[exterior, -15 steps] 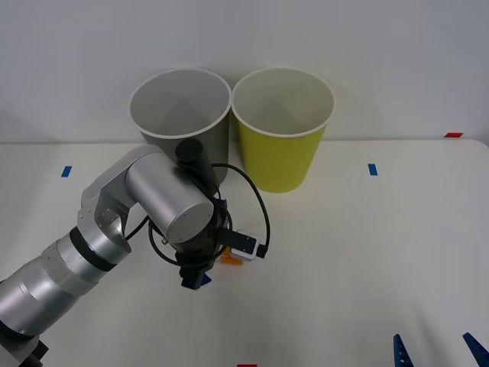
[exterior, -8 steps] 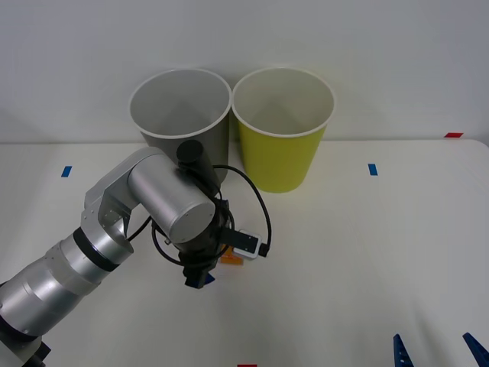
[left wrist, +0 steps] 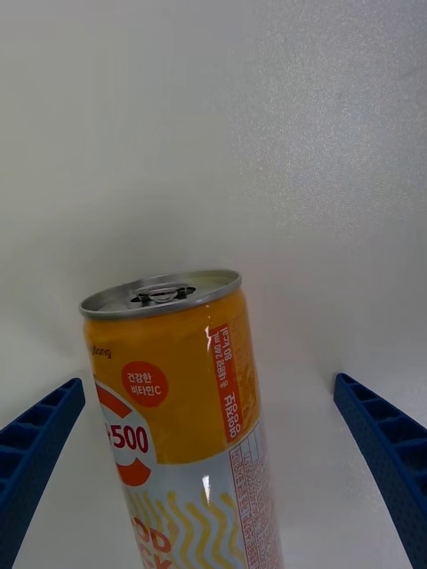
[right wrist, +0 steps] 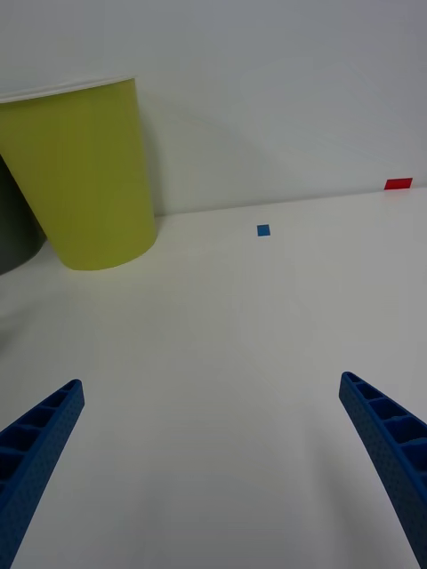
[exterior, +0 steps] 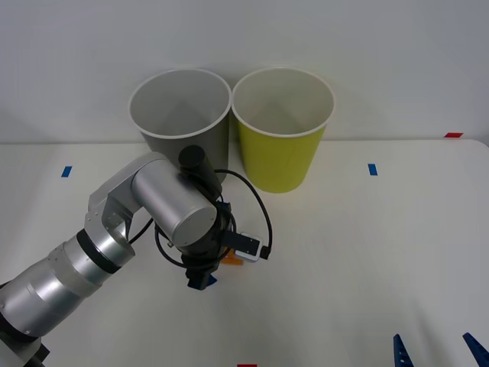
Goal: Put cans in the gray bin and PET bottles in the light green bin.
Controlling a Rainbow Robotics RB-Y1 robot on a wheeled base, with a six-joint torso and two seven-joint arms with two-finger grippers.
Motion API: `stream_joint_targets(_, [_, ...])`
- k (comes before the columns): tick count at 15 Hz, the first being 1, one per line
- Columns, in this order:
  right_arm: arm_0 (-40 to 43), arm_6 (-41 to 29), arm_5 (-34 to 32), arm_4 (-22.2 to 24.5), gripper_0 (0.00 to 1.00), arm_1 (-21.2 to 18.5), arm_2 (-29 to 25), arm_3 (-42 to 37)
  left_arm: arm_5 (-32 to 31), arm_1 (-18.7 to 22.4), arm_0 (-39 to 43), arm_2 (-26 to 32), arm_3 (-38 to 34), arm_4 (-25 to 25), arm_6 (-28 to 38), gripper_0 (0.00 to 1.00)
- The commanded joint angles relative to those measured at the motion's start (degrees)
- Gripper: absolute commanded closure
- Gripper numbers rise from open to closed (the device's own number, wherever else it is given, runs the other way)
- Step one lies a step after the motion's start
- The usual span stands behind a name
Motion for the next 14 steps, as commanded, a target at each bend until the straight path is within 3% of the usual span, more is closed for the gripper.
stream_joint_targets(1, [0.0, 0.0, 0.0, 0.0, 0.0, 0.0, 0.0, 0.0, -1.6, -0.1, 0.0, 0.0, 1.8, -0.2, -0.1, 0.04])
stream_joint_targets(3, [0.0, 0.0, 0.0, 0.0, 0.0, 0.0, 0.0, 0.0, -2.1, -0.1, 0.0, 0.0, 1.9, 0.0, -0.4, 0.05])
stream_joint_targets(4, [0.0, 0.0, 0.0, 0.0, 0.0, 0.0, 0.0, 0.0, -2.1, -0.1, 0.0, 0.0, 1.9, 0.0, -0.4, 0.11])
stream_joint_targets(5, [0.0, 0.0, 0.0, 0.0, 0.0, 0.0, 0.0, 0.0, -2.1, -0.2, 0.1, 0.0, 1.8, 0.1, -0.4, 0.39])
stream_joint_targets(6, [0.0, 0.0, 0.0, 0.0, 0.0, 0.0, 0.0, 0.0, -2.1, -0.1, 0.1, 0.0, 1.8, 0.4, -0.2, 0.95])
stream_joint_targets(7, [0.0, 0.0, 0.0, 0.0, 0.0, 0.0, 0.0, 0.0, -2.1, -0.1, 0.1, 0.0, 1.8, 0.4, -0.1, 1.0])
stream_joint_targets(14, [0.0, 0.0, 0.0, 0.0, 0.0, 0.0, 0.0, 0.0, -2.0, 0.2, 0.1, 0.0, 1.8, 2.0, 0.0, 1.0])
